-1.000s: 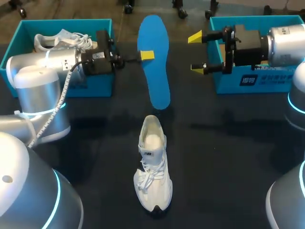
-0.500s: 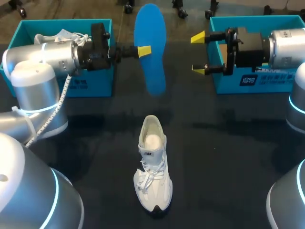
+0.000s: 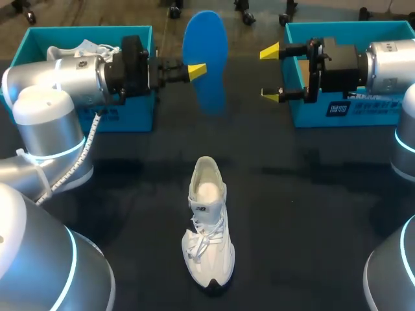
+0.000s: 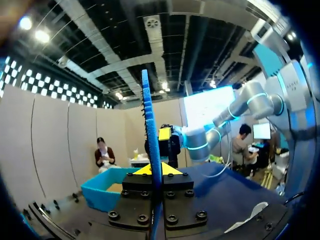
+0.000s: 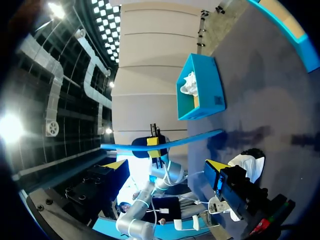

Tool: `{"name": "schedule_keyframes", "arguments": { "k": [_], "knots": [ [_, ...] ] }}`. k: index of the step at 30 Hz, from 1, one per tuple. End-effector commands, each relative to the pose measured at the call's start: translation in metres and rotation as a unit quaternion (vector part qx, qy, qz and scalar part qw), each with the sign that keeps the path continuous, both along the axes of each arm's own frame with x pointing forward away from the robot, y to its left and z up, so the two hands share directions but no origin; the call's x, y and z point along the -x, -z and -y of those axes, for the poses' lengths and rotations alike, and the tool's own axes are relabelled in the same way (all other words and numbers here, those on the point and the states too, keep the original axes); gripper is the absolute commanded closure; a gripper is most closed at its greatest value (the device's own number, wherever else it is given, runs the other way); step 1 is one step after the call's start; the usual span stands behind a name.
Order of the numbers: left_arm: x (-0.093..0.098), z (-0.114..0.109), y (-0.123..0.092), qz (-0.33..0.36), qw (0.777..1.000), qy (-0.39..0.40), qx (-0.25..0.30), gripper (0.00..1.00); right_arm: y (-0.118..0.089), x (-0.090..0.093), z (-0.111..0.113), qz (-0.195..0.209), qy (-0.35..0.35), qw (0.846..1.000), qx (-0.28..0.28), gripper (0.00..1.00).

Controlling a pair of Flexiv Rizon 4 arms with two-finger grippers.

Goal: Take the shoe out of the shoebox, open the shoe tongue, remove and reinsert the insole, then place the shoe into the shoebox

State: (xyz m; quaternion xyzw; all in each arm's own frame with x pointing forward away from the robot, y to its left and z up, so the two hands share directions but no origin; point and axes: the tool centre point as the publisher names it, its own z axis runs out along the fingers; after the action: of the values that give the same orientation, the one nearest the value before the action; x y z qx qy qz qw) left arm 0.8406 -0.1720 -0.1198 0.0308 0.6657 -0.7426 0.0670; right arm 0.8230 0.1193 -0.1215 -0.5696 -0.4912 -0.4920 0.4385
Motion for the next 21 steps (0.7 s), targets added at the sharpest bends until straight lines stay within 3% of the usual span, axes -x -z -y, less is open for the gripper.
{"name": "schedule_keyframes", "arguments": {
  "k": [1,13,17,21],
  "knots": [
    [-0.004,-0.007,0.001,0.298,0.953,0.02,-0.056,1.0,0.001,-0.001,-0.002,0.0,0.0,1.0,0.001,0.0],
    [-0.004,-0.007,0.001,0.298,0.953,0.02,-0.056,1.0,0.001,-0.001,-0.002,0.0,0.0,1.0,0.001,0.0],
    [0.007,-0.005,-0.003,0.415,0.909,0.02,-0.037,1.0,0.001,-0.001,-0.002,0.0,0.0,1.0,0.001,0.0],
    [0.008,-0.003,0.002,0.459,0.888,0.021,-0.021,1.0,0.001,-0.001,-0.002,0.0,0.0,1.0,0.001,0.0]
  ]
}}
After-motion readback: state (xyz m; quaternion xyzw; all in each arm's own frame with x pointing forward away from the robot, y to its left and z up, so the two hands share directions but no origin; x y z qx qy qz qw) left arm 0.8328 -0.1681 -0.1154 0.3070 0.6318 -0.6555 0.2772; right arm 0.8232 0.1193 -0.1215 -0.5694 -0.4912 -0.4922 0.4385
